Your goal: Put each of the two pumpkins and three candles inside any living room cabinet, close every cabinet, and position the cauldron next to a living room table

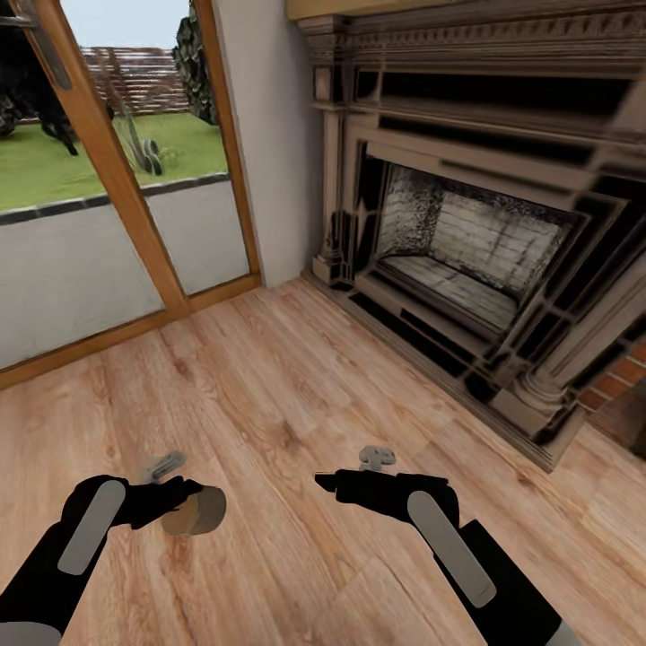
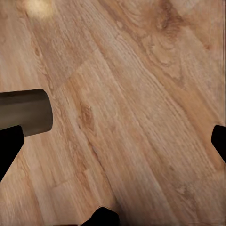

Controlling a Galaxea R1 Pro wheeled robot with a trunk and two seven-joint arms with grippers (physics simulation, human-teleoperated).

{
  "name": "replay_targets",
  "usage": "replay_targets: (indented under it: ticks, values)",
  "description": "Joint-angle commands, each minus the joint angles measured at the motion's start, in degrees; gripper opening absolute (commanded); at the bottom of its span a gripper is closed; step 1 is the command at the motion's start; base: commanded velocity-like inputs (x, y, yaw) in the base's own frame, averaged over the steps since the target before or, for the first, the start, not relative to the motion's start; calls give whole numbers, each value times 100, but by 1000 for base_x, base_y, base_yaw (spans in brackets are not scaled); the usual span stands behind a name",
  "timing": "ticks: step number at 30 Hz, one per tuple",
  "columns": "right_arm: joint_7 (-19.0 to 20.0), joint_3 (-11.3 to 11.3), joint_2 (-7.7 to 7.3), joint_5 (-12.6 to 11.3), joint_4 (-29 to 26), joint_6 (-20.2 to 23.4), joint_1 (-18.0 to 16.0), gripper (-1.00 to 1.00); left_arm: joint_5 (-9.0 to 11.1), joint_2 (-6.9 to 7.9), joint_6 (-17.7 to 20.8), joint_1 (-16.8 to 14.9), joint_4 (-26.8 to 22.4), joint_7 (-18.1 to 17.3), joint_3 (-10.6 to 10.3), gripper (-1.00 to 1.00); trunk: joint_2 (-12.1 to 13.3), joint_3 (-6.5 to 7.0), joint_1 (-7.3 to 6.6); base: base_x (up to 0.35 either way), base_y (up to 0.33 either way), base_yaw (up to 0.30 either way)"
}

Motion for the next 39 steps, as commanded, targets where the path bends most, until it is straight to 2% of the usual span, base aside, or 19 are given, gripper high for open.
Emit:
replay_targets:
  ticks: [1, 9, 17, 31, 39]
  values:
    - [-60, 12, -4, -60, -5, 2, -7, 100, 77, 1, 15, -1, -7, 53, 4, -100, -2, -4, -4, -337, 0, -283]
    - [-59, 13, -36, -60, -5, 3, -6, 100, 77, 1, 15, -1, -6, 53, -4, -100, -2, -4, -4, -308, -9, -283]
    - [-62, 12, -45, -155, -6, -2, -6, 100, 71, 1, 15, -1, 1, 53, -7, -100, -2, -4, -4, -199, -214, -283]
    - [-66, 15, -48, -197, -13, -3, -8, 100, 57, -24, 6, -1, 1, 61, -14, -100, -2, -4, -4, -29, -315, -282]
    - [-61, 14, -47, -200, -14, -3, -7, 100, 60, -25, 13, -1, 1, 61, -46, -100, -2, -4, -4, 0, -321, -63]
